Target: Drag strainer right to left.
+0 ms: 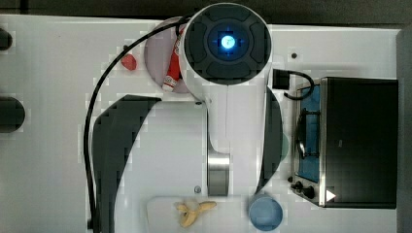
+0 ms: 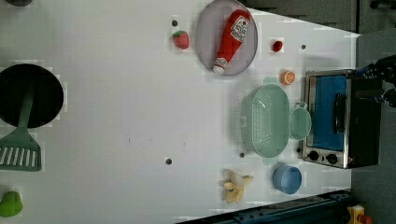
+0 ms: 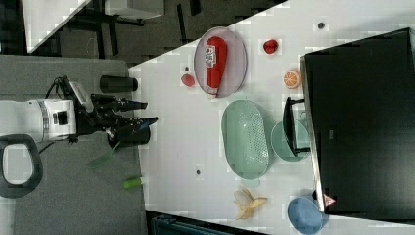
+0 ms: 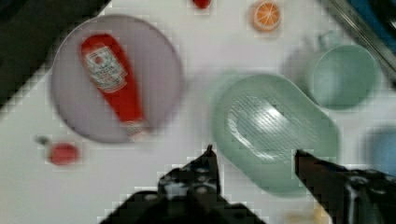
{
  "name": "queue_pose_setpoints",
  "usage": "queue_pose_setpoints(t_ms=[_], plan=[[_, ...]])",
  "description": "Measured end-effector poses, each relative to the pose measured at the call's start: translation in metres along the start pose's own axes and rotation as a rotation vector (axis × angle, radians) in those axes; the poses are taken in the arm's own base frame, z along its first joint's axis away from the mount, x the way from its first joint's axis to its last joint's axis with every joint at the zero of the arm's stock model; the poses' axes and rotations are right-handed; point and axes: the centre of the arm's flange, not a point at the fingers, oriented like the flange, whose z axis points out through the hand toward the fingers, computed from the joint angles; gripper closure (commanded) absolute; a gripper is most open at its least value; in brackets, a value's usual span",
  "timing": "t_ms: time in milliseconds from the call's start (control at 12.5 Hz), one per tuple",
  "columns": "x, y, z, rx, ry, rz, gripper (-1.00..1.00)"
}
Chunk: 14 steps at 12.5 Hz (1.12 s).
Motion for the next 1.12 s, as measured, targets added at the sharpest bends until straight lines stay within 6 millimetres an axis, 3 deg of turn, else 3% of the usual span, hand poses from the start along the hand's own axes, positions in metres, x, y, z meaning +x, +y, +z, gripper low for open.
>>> queue_pose_setpoints(t_ms=[160, 240, 400, 560, 640, 720, 800, 960, 1120], plan=[[-0.048, 0.071, -0.002, -0.145, -0.131, 0.020, -0.82], [-0.062, 0.101, -0.023, -0.124, -0.134, 0.037, -0.99], [-0.072, 0.148, -0.085, -0.008, -0.033, 0.086, -1.00], [-0.070, 0.163, -0.126, 0.119, 0.055, 0.114, -1.00], [-0.067, 0.159, -0.128, 0.137, 0.080, 0.113, -1.00], [-0.062, 0.148, -0.115, 0.120, 0.084, 0.103, -1.00], [-0.056, 0.130, -0.089, 0.101, 0.066, 0.089, -1.00], [-0.039, 0.098, -0.002, 0.046, 0.008, 0.076, -1.00], [-0.025, 0.088, 0.099, -0.037, -0.052, 0.132, -1.00]])
